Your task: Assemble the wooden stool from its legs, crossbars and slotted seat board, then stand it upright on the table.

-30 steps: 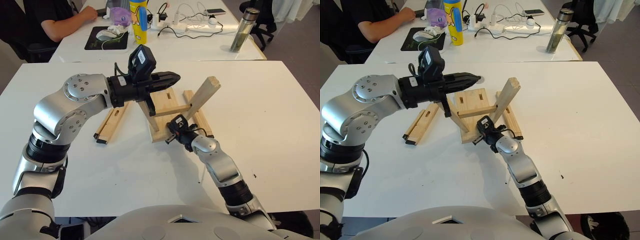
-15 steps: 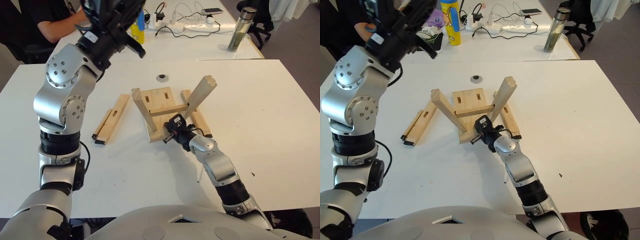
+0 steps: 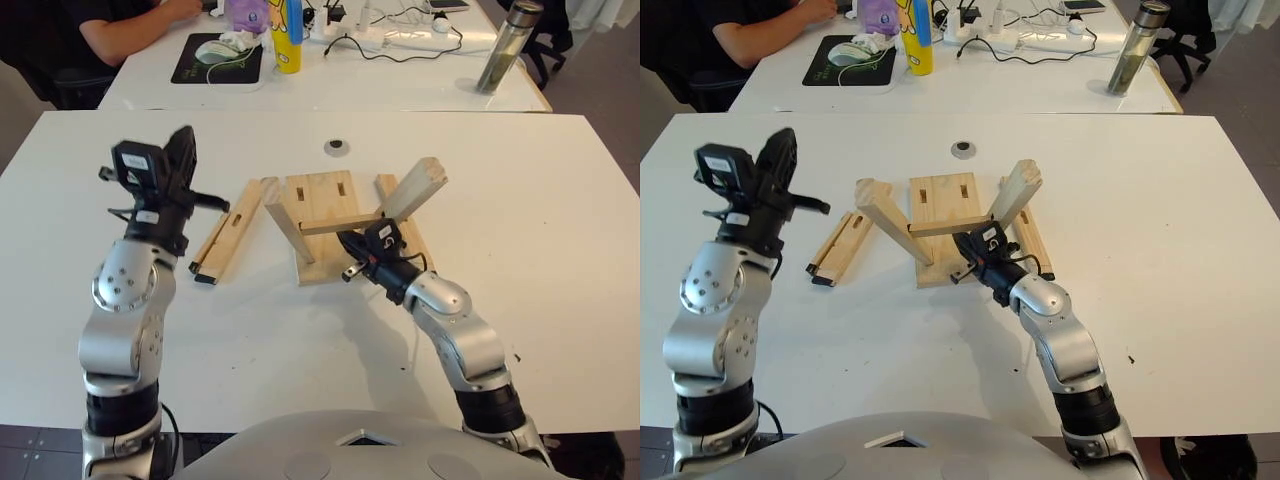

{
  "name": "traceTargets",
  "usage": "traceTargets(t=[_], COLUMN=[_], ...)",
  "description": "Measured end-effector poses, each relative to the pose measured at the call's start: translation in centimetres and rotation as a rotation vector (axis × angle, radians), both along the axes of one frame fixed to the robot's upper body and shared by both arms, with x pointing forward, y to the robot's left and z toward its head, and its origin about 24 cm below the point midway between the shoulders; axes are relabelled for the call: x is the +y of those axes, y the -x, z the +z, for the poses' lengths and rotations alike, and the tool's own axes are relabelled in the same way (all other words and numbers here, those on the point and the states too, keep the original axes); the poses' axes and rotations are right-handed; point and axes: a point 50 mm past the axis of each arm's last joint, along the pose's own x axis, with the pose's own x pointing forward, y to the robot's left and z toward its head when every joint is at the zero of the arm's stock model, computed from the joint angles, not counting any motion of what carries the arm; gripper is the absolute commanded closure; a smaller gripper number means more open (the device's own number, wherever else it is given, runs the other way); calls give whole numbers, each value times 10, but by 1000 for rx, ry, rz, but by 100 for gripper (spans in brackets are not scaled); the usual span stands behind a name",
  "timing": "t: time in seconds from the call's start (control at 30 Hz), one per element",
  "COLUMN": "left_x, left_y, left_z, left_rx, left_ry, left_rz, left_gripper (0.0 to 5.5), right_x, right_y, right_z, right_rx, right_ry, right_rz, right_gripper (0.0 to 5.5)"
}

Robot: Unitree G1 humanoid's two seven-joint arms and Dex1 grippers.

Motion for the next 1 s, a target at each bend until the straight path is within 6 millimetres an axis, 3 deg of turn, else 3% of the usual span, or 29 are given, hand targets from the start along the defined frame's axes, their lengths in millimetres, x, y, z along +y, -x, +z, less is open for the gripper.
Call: traceTargets(t=[0.1, 0.2, 0.3, 0.43, 0.6, 0.83, 1.0], left_x=[-5, -8, -11, -13, -13, -18, -23], left_y=[15, 22, 19, 7, -1, -9, -14], left_z=[-14, -35, -41, -34, -34, -34, -35], left_rx=[100, 256, 295, 263, 266, 265, 263], left_ry=[-8, -33, -41, -50, -42, -34, -9], left_rz=[-30, -67, -82, -83, -77, -85, -88], left_gripper=[549, 549, 549, 549, 549, 549, 549], right_x=[-13, -32, -31, -8, 12, 15, 23], right_y=[25, 39, 33, 25, 12, -26, -23], right_z=[7, -5, -24, -46, -56, -52, -41], right_rx=[110, 259, 331, 372, 344, 197, 175], right_ry=[-35, 73, 125, 113, 88, 86, 11], right_rz=[105, 153, 155, 165, 132, -64, -14], right_gripper=[550, 550, 550, 550, 550, 550, 550])
